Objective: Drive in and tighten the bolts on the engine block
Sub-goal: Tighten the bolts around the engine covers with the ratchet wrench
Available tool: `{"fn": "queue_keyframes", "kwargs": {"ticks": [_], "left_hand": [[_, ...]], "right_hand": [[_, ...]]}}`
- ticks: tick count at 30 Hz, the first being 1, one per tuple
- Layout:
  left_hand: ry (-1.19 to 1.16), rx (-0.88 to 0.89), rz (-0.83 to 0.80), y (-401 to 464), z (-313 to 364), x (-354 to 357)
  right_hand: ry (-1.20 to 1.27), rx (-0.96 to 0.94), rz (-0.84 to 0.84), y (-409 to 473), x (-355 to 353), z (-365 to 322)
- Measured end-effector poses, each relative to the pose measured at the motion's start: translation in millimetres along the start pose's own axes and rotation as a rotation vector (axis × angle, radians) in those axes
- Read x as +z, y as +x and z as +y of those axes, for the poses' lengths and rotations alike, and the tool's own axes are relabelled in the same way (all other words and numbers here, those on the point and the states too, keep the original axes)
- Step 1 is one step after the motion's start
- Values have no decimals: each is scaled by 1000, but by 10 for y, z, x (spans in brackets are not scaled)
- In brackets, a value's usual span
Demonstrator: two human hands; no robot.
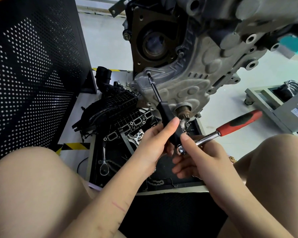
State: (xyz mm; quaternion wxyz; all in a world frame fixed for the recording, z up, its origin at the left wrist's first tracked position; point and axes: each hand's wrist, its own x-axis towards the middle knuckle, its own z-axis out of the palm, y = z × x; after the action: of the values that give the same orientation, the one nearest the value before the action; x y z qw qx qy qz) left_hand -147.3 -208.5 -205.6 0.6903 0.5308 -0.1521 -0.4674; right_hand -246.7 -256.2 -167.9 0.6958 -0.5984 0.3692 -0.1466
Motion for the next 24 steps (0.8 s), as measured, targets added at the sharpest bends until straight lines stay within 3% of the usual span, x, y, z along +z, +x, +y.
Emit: {"fn": "queue_keyframes", "kwargs": {"ticks": [6,16,24], "left_hand": [[-3,16,12,7,-7,5],[-26,29,-41,0,24,-45],[43,134,93,2,13,-32]], "right_hand": [[-39,-41,28,-2,-16,-5],[560,445,-149,34,-12,-64],[453,409,-116,18,19,-49]]}}
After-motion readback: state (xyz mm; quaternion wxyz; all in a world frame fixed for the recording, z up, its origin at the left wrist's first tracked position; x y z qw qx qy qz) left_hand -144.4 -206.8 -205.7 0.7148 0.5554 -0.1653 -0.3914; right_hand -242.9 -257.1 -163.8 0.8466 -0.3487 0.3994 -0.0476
